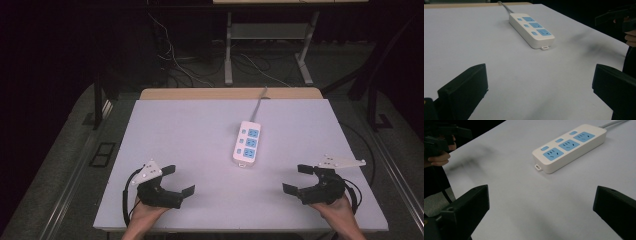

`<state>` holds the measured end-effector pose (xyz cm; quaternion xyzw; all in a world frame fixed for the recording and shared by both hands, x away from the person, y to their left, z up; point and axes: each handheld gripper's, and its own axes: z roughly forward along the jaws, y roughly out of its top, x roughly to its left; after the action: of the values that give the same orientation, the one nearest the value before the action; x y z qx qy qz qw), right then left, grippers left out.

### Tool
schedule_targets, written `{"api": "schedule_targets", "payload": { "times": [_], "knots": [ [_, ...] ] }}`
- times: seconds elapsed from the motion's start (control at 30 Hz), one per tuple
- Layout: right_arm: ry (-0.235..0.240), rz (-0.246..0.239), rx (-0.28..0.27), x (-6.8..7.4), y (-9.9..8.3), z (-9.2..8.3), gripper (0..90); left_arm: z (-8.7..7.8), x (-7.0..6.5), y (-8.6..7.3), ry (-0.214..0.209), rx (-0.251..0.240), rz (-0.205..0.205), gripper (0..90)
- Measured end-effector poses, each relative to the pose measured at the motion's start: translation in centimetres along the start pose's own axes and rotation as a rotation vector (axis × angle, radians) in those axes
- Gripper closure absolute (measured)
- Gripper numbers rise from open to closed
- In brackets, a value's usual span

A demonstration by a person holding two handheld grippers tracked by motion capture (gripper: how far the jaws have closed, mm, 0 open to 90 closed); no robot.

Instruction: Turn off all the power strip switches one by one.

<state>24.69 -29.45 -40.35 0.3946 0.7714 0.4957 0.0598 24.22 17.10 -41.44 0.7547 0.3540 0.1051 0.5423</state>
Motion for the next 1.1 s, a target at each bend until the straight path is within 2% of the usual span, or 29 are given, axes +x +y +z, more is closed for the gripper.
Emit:
{"api": "schedule_targets", "payload": {
  "times": [0.4,0.93,1.07,1.1],
  "knots": [
    [0.010,-0.003,0.032,-0.01,-0.10,0.18,0.3,0.00,0.13,-0.01,0.001,-0.002,-0.003,0.0],
    [0.011,-0.007,0.043,0.03,0.05,-0.07,0.4,0.17,0.23,-0.11,-0.001,0.008,0.006,0.0],
    [0.015,-0.007,0.067,0.14,-0.01,0.04,0.4,0.14,0.23,-0.17,-0.001,0.007,0.006,0.0],
    [0.013,-0.012,0.093,0.15,-0.12,0.29,0.4,0.13,0.22,-0.17,-0.001,0.007,0.007,0.0]
  ]
}}
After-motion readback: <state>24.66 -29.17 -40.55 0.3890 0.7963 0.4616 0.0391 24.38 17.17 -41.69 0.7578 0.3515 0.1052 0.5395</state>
